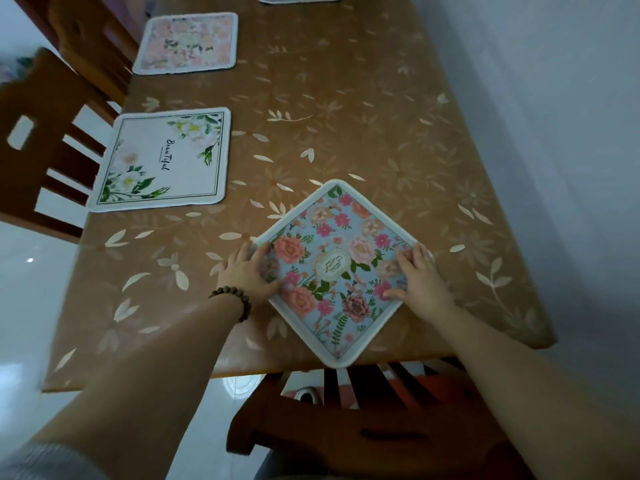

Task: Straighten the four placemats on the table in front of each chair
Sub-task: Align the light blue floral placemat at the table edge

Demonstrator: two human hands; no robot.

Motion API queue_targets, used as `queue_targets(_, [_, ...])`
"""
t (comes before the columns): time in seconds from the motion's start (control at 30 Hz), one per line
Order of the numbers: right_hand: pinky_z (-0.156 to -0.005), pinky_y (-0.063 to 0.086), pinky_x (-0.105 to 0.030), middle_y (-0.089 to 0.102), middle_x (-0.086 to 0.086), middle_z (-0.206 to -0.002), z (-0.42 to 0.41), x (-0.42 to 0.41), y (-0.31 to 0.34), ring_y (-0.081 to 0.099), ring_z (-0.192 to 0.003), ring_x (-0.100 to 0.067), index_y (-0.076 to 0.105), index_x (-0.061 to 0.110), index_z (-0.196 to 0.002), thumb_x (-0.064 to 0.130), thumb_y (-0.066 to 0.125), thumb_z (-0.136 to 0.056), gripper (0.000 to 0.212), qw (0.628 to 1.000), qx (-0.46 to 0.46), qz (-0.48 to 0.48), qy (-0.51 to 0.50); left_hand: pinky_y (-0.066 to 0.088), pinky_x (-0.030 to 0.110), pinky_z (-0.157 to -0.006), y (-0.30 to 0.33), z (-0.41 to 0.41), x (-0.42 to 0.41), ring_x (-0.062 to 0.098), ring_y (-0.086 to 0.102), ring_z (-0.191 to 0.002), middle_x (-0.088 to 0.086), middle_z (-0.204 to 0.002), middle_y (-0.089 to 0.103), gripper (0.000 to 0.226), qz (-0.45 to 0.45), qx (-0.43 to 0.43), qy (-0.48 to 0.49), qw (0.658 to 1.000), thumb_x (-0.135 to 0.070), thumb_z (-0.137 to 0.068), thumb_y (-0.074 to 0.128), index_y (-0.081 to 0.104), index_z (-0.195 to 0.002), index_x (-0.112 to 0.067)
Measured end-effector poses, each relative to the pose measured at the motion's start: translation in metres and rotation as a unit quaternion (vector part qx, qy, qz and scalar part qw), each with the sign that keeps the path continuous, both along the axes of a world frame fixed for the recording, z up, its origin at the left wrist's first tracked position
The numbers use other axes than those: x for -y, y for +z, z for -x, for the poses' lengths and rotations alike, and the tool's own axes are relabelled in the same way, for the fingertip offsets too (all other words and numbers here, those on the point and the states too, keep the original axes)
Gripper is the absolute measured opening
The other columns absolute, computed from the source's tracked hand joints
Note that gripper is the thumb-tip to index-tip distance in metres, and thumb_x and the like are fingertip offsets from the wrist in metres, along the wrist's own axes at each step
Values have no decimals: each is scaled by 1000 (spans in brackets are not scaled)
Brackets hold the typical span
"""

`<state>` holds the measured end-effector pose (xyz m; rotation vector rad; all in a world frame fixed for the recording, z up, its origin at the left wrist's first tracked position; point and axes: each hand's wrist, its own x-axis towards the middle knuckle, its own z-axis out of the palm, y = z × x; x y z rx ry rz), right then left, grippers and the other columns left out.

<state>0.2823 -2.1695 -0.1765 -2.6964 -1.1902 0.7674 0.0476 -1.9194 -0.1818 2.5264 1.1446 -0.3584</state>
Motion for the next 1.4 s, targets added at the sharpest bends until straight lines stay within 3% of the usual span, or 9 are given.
queue_targets(0.1, [-116, -1, -40, -10, -17, -157, 9, 5, -2, -13, -143, -29, 7, 17, -151, 55, 55, -85, 90, 1000, 16, -4, -23, 18, 52, -109, 2, 17, 20, 30, 12, -140, 6, -155, 15, 91, -2, -3, 20, 1000, -70, -70, 56, 15, -145, -37])
queue_targets(0.27, [-117, 1, -43, -9, -18, -157, 20, 12, -1, -10, -144, -30, 5, 20, -151, 49, 48, -93, 78, 998, 21, 2, -58, 32, 47, -101, 9, 41, 57, 30, 30, -125, 9, -139, 35, 87, -21, -8, 13, 1000, -68, -72, 55, 19, -143, -33])
queue_targets(0.47, [-117, 5, -46, -5, -21, -156, 37, 29, -2, -9, -143, -33, 6, 16, -150, 55, 51, -88, 86, 990, 0, -27, -138, 32, 45, -100, 14, 54, 83, 29, 33, -122, 9, -134, 37, 93, -50, -53, -60, 996, -76, -70, 50, 14, -145, -33])
queue_targets(0.63, [-117, 3, -43, -2, -15, -158, 40, 33, -6, -10, -144, -28, 6, 14, -150, 57, 53, -86, 90, 989, -21, -66, -128, 34, 44, -98, 15, 53, 84, 31, 33, -118, 12, -129, 37, 108, -68, -69, -97, 991, -77, -62, 57, 7, -146, -34])
queue_targets(0.83, [-115, -2, -41, -2, -14, -158, 13, 17, -10, -9, -144, -26, 5, 14, -150, 59, 51, -86, 91, 995, -19, -50, -89, 37, 43, -96, 13, 53, 85, 29, 34, -114, 11, -124, 40, 94, -55, -24, -91, 994, -65, -67, 62, 16, -143, -35])
queue_targets(1.23, [-116, 3, -45, -4, -18, -157, -43, -54, -5, -8, -144, -29, 7, 13, -150, 56, 46, -90, 84, 998, -25, -31, -54, 36, 39, -96, 12, 52, 87, 25, 38, -115, 8, -126, 45, 72, -17, 55, -100, 993, -39, -78, 67, 32, -140, -26])
queue_targets(1.4, [-115, 10, -48, 0, -16, -158, -23, -33, 3, -6, -144, -31, 6, 19, -150, 61, 50, -86, 89, 993, -54, -64, -85, 27, 45, -107, 9, 56, 83, 28, 27, -130, 6, -145, 31, 94, -11, 31, -63, 997, -54, -73, 68, 16, -146, -27])
